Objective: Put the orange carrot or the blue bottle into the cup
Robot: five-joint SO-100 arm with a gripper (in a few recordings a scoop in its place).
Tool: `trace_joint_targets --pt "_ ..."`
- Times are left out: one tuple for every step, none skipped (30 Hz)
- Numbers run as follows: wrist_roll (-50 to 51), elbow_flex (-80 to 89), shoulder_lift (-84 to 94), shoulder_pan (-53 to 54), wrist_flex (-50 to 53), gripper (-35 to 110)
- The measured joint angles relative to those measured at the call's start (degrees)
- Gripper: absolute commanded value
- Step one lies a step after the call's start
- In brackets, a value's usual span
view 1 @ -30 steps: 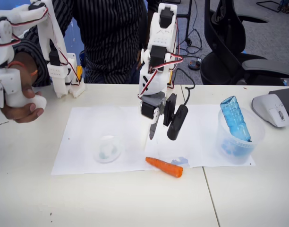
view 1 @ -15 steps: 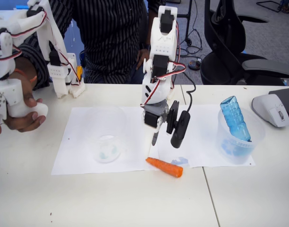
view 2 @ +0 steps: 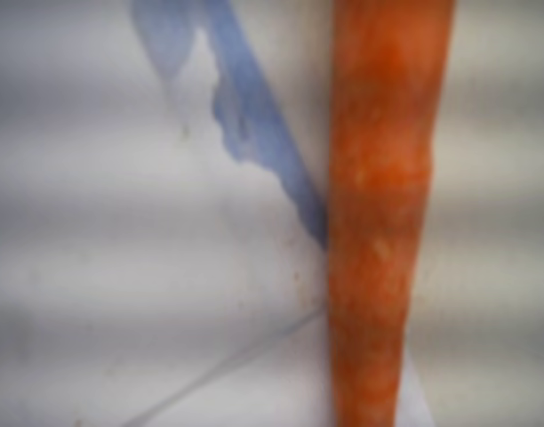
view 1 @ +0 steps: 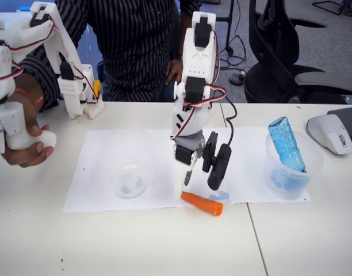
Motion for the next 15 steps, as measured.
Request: trace_joint_targets --pt "0.0 -0.44 -0.7 0.0 0.09 30" --pt "0.0 -0.79 -1.49 -0.09 0.53 30" --pt "0.0 -1.05 -2.2 -0.09 0.88 30" --pt "0.18 -1.32 -2.64 -0.09 0.97 30" --pt "0.35 -1.49 -3.08 -0.09 1.05 30" --pt "0.35 -1.58 -3.43 -0.09 1.05 30" --pt "0.35 -1.67 -3.78 -0.09 1.14 30" --pt "0.35 -2.02 -4.04 -0.09 1.14 30" --pt "0.35 -2.2 -4.13 -0.09 1.14 30" --pt "0.26 -2.29 -4.22 -0.09 1.14 30" --pt "0.09 -2.29 -4.22 -0.09 1.14 30" --pt "0.0 -2.29 -4.13 -0.44 1.14 30" --pt "0.09 -2.29 -4.13 -0.97 1.14 30" --pt "0.26 -2.29 -4.13 -1.76 1.14 30" --pt "0.35 -2.29 -4.22 -2.64 1.14 30"
